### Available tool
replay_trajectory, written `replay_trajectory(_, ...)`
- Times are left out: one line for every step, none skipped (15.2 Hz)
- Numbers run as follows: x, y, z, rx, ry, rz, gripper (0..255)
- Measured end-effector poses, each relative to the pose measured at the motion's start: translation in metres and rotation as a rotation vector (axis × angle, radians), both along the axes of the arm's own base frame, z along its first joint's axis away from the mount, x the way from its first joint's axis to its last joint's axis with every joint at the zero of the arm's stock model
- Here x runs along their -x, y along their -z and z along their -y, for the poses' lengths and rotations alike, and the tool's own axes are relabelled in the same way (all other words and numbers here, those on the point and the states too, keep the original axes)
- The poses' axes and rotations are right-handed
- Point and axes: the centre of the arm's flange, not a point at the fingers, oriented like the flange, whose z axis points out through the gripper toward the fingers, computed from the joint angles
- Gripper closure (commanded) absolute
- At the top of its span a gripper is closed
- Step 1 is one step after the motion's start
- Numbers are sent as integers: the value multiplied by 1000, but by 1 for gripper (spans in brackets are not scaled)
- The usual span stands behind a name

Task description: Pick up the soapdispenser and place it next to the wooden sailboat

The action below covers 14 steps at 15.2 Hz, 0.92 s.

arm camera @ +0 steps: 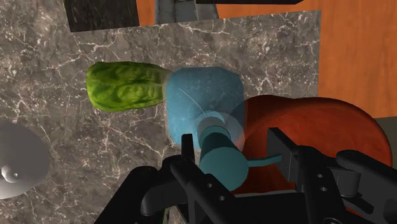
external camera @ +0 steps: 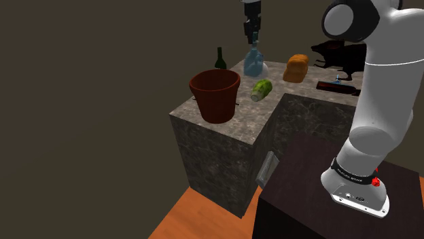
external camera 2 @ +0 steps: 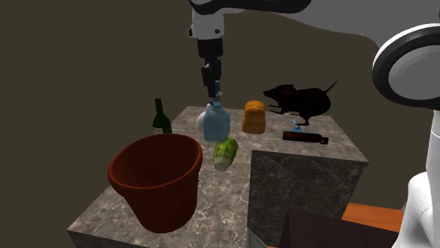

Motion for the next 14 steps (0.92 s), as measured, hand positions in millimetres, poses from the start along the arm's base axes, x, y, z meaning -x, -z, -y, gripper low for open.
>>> replay_trajectory(1,-5,-1,0,0,0,255)
replay_trajectory(1,-11,0,0,0,0,255)
replay_trajectory(0,-17,0,0,0,0,255)
replay_trajectory(0,-21,1,0,0,0,255)
replay_trajectory(0,-26,1,0,0,0,255)
replay_trajectory(0,-31,0,0,0,0,255)
replay_trajectory(0,-36,-1,0,0,0,255)
replay_trajectory(1,-42,0,0,0,0,255)
replay_trajectory(0,-48,1,0,0,0,255)
replay_trajectory(1,-53,1,0,0,0,255)
replay_trajectory(0,-58,1,0,1,1,255)
replay_trajectory(0,-62,2,0,1,1,255)
replay_trajectory(4,-63,4,-1,0,-2,255)
replay_trajectory(11,-62,11,-1,1,-4,255)
